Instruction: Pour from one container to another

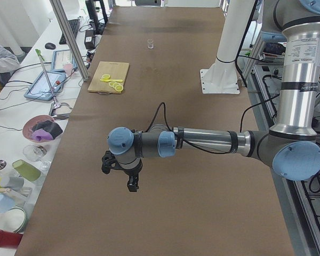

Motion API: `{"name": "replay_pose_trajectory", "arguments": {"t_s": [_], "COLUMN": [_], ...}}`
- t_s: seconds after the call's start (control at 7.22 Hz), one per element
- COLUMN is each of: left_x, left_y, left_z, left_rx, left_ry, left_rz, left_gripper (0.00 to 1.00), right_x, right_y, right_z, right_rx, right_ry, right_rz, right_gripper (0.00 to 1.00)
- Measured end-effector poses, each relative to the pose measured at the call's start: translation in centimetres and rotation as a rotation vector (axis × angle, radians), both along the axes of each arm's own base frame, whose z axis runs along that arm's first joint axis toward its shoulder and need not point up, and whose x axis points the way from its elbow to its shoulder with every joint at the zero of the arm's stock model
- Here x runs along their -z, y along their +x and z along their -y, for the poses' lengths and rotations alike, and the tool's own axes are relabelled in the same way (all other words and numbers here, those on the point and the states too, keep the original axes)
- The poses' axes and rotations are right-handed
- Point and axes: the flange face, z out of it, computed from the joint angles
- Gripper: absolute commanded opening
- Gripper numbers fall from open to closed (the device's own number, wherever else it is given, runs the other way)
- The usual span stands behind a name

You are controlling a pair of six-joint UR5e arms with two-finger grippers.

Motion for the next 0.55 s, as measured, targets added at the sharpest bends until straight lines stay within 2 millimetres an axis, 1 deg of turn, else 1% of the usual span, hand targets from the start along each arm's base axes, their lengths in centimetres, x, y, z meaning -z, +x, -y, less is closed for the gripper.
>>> {"name": "replay_pose_trajectory", "arguments": {"t_s": [0.28,0.55], "left_x": [0.27,0.29], "left_y": [0.06,0.1], "left_z": [-0.75,-0.85], "left_rx": [-0.001,-0.002], "left_ry": [0.006,0.007], "left_rz": [0.001,0.001], "left_gripper": [0.98,0.98], "right_x": [-0.02,-0.04], "right_y": [0.01,0.02], "right_z": [-0.03,0.0], "right_rx": [0.0,0.0], "right_ry": [0.0,0.0], "right_rz": [-0.002,-0.002], "right_gripper": [1.0,1.0]}}
